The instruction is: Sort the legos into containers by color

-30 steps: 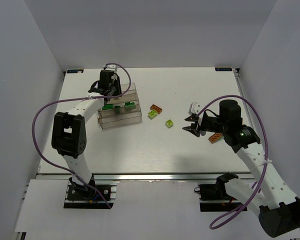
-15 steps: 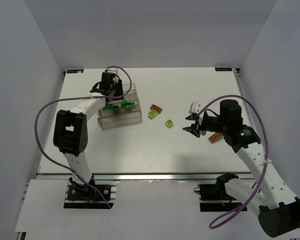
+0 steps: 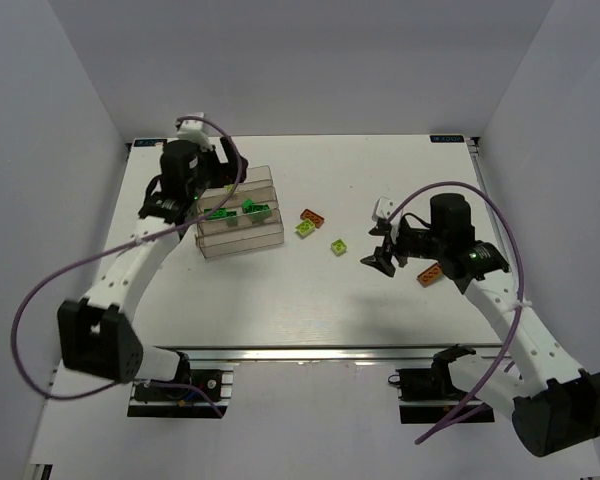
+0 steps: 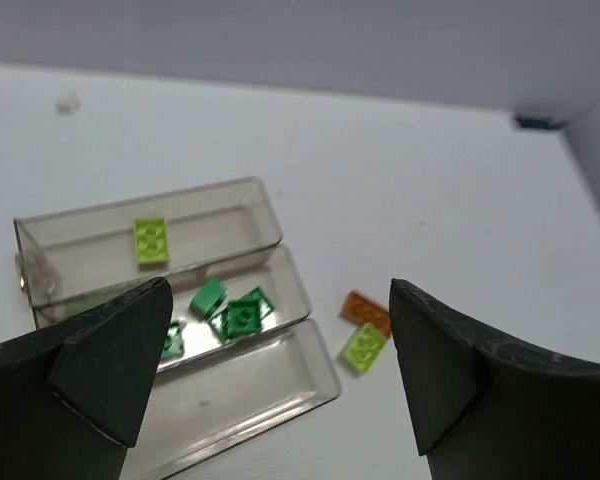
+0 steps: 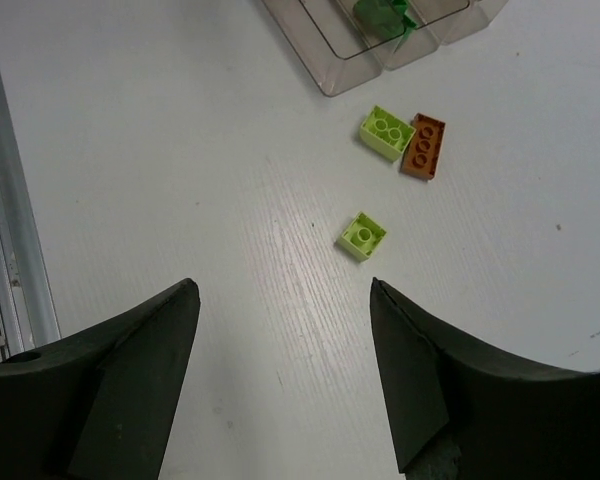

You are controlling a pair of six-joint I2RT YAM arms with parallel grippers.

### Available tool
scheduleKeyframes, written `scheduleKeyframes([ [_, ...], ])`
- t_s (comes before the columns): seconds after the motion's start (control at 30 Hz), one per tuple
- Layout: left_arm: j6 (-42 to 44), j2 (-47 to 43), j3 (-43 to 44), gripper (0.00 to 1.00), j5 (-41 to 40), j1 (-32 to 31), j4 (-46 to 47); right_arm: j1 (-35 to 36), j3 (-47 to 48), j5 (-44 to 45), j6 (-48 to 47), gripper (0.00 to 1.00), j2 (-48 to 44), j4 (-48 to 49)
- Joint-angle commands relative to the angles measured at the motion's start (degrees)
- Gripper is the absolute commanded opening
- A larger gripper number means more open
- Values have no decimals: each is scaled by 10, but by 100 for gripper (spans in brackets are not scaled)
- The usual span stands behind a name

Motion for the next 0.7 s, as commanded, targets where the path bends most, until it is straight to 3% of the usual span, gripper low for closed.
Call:
scheduleKeyframes([
  [0.0,-36,-96,-39,98,40,2,68,3,16,-18,-14,74,33,-5],
  [0.13,-57,-208,-125,98,28,2,123,13,48,-25,-85,76,66,-12],
  [0.3,-64,-239,-140,98,40,1,139,28,96,-6,-256,87,155,-34],
  [0.37,-61,-229,-146,98,45,-2,143,39,119,12,-302,87,193,-72],
  [0.67,-43,-226,-146,98,63,-2,141,75,249,89,-510,68,405,-213],
])
